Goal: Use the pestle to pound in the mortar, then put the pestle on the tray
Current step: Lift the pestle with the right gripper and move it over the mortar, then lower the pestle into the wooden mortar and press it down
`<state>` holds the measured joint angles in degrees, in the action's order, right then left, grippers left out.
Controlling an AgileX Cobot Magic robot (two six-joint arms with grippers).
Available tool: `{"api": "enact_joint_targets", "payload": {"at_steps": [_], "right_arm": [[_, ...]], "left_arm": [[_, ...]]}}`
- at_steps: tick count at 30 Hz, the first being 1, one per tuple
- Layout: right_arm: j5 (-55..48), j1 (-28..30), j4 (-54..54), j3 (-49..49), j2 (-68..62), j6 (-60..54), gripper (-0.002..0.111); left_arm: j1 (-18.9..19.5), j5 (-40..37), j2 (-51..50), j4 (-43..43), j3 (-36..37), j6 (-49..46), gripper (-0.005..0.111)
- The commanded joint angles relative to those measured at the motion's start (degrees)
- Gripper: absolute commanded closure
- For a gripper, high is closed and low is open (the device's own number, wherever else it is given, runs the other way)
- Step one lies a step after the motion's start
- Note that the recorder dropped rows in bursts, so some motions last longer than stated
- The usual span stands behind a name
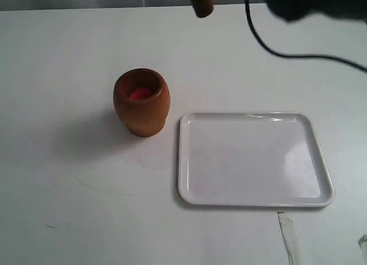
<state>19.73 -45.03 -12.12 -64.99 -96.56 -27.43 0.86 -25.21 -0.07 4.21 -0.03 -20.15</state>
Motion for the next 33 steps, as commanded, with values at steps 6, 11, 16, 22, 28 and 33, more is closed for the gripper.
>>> {"api": "enact_joint_targets", "payload": {"at_steps": [6,11,16,22,28,33], "right_arm": [[50.23,-4.34,20.90,18.90,-6.14,32.16,0.108],[50.23,-4.34,25.84,17.08,-12.14,36.67,0.108],[50.23,-4.45,25.84,16.18,-15.65,37.35,0.108],[50.23,-4.57,26.59,16.18,-19.95,37.57,0.108],[50.23,-4.57,26.59,16.18,-25.05,39.01,0.108],[50.23,-4.57,23.58,15.97,-21.17,38.09,0.108]], "left_arm": [[-0.44,0.17,0.07,-0.42,0.03,0.47,0.107],[-0.44,0.17,0.07,-0.42,0.03,0.47,0.107],[-0.44,0.17,0.07,-0.42,0.03,0.47,0.107],[-0.44,0.17,0.07,-0.42,0.03,0.47,0.107],[-0.44,0.17,0.07,-0.42,0.03,0.47,0.107],[-0.44,0.17,0.07,-0.42,0.03,0.47,0.107]]}}
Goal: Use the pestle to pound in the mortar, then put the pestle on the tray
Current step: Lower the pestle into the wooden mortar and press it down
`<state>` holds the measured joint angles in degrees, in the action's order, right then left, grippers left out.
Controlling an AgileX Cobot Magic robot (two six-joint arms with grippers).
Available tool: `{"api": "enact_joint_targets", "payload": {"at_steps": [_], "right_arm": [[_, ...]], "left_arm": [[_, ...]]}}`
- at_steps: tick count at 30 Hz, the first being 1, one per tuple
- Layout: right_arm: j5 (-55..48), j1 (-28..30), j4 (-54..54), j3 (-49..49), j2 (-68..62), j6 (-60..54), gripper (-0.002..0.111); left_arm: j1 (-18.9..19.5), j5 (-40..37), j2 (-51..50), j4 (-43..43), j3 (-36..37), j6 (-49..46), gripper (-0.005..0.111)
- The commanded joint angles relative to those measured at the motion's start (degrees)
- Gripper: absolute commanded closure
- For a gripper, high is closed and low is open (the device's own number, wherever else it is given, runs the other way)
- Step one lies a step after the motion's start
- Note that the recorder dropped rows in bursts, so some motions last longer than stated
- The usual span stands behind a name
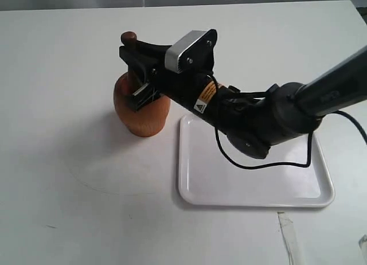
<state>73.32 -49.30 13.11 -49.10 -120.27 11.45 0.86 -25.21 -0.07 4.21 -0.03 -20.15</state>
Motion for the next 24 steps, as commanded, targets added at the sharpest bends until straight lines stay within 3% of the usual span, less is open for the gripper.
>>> {"api": "enact_joint_targets", "payload": {"at_steps": [1,7,12,24], "right_arm": [[-3.35,-0.18,-1.64,-0.06,4.39,-1.20,0.108],[-3.35,0.14,1.36,-1.48,16.02,-2.57,0.108],[-7.24,0.14,1.98,-2.30,17.81,-3.84,0.108],[-8.90,0.14,2.08,-2.30,1.10,0.61,0.108]], "left_arm": [[-0.44,0.17,0.07,-0.42,0.03,0.47,0.107],[-0.44,0.17,0.07,-0.42,0.03,0.47,0.107],[-0.44,0.17,0.07,-0.42,0.03,0.47,0.107],[-0.44,0.17,0.07,-0.42,0.03,0.47,0.107]]}}
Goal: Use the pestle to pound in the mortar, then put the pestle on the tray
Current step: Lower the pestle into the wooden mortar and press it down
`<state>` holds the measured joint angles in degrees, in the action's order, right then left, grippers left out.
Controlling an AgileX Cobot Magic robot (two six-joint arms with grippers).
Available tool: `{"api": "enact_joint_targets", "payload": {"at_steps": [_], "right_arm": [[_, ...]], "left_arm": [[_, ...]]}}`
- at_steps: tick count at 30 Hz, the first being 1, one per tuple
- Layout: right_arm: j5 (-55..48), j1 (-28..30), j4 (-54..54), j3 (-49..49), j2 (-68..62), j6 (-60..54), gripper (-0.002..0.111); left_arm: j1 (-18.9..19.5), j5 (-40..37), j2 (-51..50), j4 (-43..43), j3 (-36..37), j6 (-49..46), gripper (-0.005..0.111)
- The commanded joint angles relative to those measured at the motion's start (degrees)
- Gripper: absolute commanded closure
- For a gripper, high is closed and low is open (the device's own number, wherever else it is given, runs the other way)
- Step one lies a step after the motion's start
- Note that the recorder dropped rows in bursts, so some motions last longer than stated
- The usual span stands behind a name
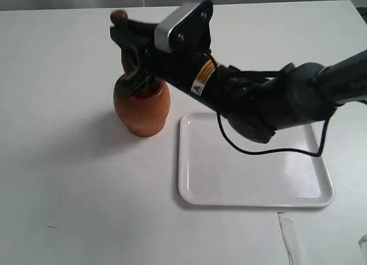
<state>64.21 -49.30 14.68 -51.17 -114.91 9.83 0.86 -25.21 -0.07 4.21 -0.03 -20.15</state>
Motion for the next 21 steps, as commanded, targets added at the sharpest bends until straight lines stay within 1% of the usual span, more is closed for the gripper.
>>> {"api": "enact_joint_targets", "payload": {"at_steps": [1,6,14,17,21], "right_arm": [[0.89,0.14,0.51,-0.23,-4.68,2.37,0.108],[5.75,0.14,-0.71,-0.23,-1.89,2.50,0.108],[5.75,0.14,-2.16,-0.23,14.79,0.19,0.108],[1.39,0.14,-1.81,-0.23,19.13,-1.28,0.108],[-2.34,0.14,-0.27,-0.23,19.46,-2.18,0.108]], "left_arm": [[-0.44,0.17,0.07,-0.42,0.03,0.47,0.107],[-0.44,0.17,0.07,-0.42,0.03,0.47,0.107],[-0.44,0.17,0.07,-0.42,0.03,0.47,0.107],[-0.44,0.17,0.07,-0.42,0.03,0.47,0.107],[-0.44,0.17,0.07,-0.42,0.03,0.47,0.107]]}}
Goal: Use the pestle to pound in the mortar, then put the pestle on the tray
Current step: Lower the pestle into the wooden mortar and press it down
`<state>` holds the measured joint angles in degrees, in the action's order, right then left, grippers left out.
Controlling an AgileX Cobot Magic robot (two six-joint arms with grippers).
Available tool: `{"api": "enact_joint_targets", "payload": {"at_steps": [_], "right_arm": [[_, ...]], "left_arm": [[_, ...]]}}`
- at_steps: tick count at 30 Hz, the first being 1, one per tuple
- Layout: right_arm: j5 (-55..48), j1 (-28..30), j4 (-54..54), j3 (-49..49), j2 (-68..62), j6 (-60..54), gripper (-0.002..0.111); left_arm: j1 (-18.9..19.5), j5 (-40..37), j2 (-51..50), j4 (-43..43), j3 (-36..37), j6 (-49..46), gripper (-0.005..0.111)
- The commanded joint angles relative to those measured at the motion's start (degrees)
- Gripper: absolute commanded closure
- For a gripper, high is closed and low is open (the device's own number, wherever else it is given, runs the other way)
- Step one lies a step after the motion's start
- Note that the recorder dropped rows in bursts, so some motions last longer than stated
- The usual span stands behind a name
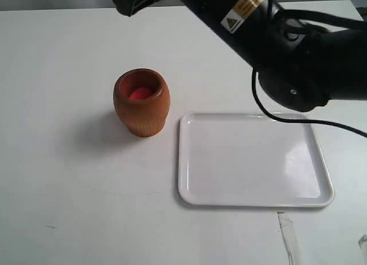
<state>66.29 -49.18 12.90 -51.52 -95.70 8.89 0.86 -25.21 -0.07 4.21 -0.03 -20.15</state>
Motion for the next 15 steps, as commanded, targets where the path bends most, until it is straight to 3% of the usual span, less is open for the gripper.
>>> {"api": "enact_joint_targets", "payload": {"at_steps": [1,10,15], "right_arm": [[-4.46,0.02,1.73,0.12,-1.60,-1.25,0.108],[-4.46,0.02,1.73,0.12,-22.31,1.91,0.108],[3.67,0.02,0.59,0.12,-20.21,2.40,0.108]], "left_arm": [[-0.44,0.17,0.07,-0.42,0.03,0.47,0.107],[-0.44,0.17,0.07,-0.42,0.03,0.47,0.107],[-0.44,0.17,0.07,-0.42,0.03,0.47,0.107]]}}
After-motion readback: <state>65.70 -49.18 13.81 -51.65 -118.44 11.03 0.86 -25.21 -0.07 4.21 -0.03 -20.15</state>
